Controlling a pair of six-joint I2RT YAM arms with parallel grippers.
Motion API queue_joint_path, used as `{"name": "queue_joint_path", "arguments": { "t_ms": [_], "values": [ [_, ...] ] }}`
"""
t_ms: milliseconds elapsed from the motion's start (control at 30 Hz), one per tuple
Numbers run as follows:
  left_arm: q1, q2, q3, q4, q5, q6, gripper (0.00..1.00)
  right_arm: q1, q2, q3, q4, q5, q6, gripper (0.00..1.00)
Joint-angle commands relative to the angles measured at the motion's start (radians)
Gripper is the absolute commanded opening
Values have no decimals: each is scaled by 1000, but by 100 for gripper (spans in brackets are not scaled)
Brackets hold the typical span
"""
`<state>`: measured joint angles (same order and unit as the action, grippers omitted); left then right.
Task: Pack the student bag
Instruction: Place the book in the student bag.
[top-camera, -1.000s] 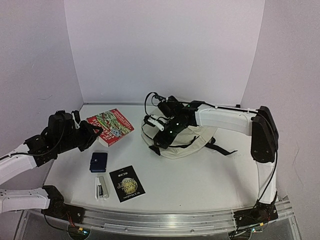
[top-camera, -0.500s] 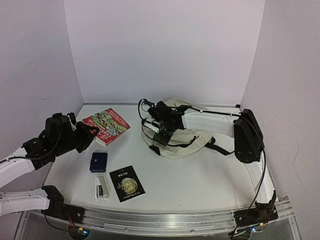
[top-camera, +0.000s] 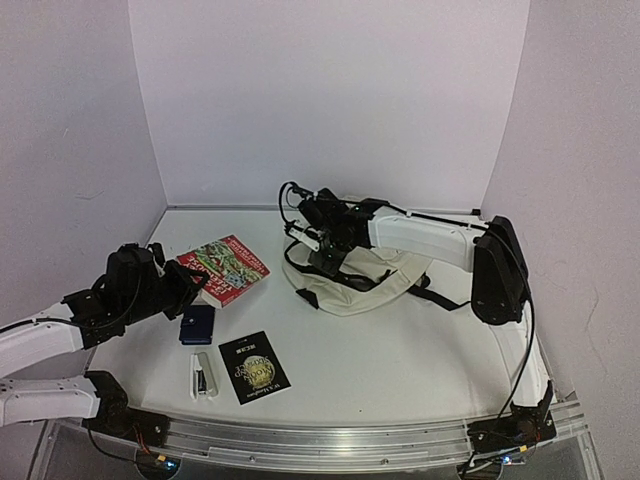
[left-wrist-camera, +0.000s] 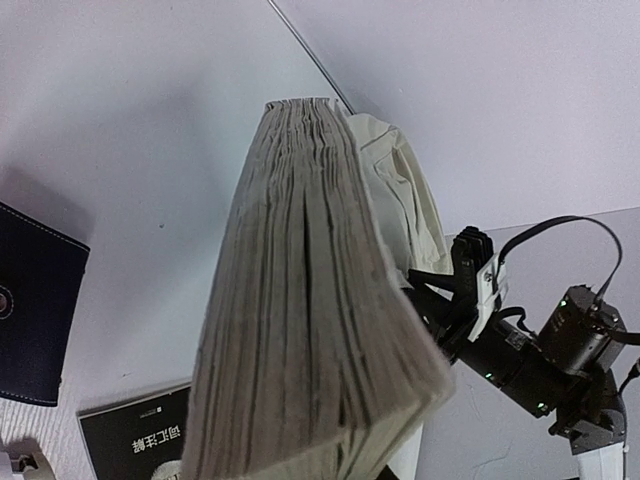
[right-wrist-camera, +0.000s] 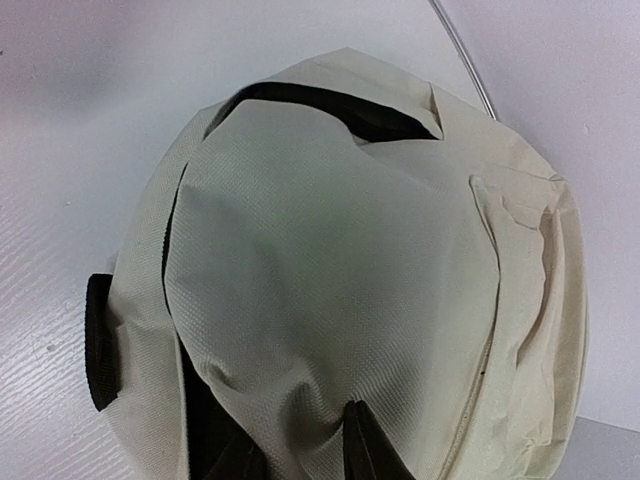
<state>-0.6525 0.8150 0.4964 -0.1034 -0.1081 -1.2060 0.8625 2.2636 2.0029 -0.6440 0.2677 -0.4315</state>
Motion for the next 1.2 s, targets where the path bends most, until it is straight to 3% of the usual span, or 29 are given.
{"name": "queue_joint_path", "arguments": {
  "t_ms": [0, 100, 133, 500, 767, 1167],
  "values": [
    [-1, 18, -18, 237, 47, 2, 0, -13, -105, 45, 14, -4, 23, 15],
    [0, 51, -54, 347, 90, 0, 0, -24, -124, 57, 14, -40, 63, 1],
    [0, 63, -67, 395, 99, -2, 0, -31, -132, 64, 14, -58, 89, 0],
    [-3, 305, -79, 798, 314, 4, 0, -172, -176, 128, 16, -389, 377, 0],
    [-9, 559, 19, 1029, 467, -38, 0, -207, -193, 115, 34, -513, 458, 0],
    [-30, 728, 139, 1127, 493, -55, 0, -207, -234, 58, 59, -605, 476, 0]
  ]
}}
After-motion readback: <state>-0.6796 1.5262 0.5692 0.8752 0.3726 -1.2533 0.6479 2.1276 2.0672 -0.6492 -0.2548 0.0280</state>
